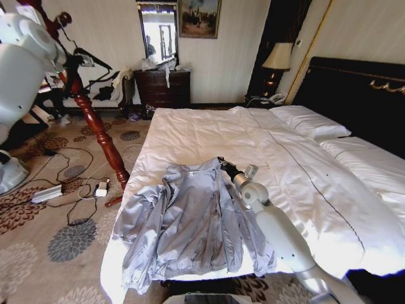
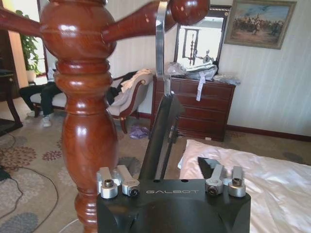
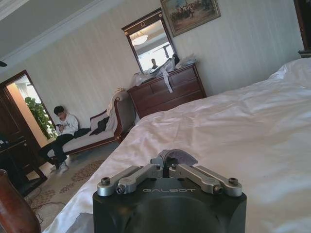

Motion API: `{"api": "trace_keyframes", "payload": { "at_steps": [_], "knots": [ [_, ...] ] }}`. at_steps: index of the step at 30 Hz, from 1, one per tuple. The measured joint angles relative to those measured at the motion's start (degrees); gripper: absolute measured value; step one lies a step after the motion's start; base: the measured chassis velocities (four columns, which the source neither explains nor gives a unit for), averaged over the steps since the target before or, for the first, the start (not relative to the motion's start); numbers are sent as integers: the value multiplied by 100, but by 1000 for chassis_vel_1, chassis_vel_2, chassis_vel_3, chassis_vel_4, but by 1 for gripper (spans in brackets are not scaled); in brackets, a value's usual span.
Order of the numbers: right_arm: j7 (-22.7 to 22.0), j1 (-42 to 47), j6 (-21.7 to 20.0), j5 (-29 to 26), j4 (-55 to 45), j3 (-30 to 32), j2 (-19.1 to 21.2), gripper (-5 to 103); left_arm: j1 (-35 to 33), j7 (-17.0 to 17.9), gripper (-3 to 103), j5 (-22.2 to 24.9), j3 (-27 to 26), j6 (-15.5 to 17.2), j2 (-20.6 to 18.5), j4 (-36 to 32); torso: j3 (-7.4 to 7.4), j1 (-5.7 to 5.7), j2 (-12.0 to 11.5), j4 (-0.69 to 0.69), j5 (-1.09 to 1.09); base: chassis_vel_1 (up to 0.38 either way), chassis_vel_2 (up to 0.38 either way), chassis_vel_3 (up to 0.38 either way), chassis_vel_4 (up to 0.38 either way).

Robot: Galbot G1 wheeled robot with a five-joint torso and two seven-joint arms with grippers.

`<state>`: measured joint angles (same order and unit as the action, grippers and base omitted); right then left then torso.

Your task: Pick up the clothes from the bed and hang them on the clothes hanger.

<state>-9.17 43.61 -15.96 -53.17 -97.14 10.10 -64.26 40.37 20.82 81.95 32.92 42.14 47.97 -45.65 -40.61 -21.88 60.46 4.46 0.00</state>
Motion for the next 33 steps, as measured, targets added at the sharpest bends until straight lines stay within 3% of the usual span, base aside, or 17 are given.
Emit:
{"api": "trace_keyframes", "payload": {
  "at_steps": [4, 5, 7, 8, 12, 17, 28, 32, 33],
  "knots": [
    [1, 20, 0, -12, -9, 18, 64, 0, -33, 22, 53, 17, -11, 0, 1, 3, 0, 0, 0, 0, 0, 0, 0, 0, 0],
    [1, 20, 0, -12, -9, 18, 64, 0, -33, 22, 53, 17, -11, 0, 1, 3, 0, 0, 0, 0, 0, 0, 0, 0, 0],
    [13, 39, -2, -34, -24, 7, 68, 0, -43, 16, 37, -10, -5, -1, 70, 74, 0, 0, 0, 0, 0, 0, 0, 0, 0],
    [13, 39, -2, -34, -24, 7, 68, 0, -43, 16, 37, -10, -5, -1, 70, 74, 0, 0, 0, 0, 0, 0, 0, 0, 0],
    [23, 25, -9, -38, -19, -19, 68, 0, -48, -23, 17, -142, -47, -1, 91, 47, 0, 0, 0, -1, -1, 0, 0, 0, 0],
    [50, 15, -13, -37, 20, -28, 57, 0, -61, -173, 16, -656, -112, -1, 68, -42, 0, 0, 0, 0, -1, 0, 0, 0, 0],
    [47, 60, -13, -23, 35, -35, -53, 0, -28, -170, 16, -709, -180, -1, -115, -407, 0, 0, 0, 1, 0, 0, 0, 0, 0],
    [39, 74, -12, -5, 48, -49, -87, 0, -62, -329, 16, -682, -140, -1, -467, -946, 0, 0, 0, -1, 0, 0, 0, 0, 0],
    [34, 74, -12, -4, 48, -56, -100, 0, -129, -521, 16, -674, -161, -1, -583, -1119, 0, 1, 0, -2, 0, 0, 0, 0, 0]
  ]
}}
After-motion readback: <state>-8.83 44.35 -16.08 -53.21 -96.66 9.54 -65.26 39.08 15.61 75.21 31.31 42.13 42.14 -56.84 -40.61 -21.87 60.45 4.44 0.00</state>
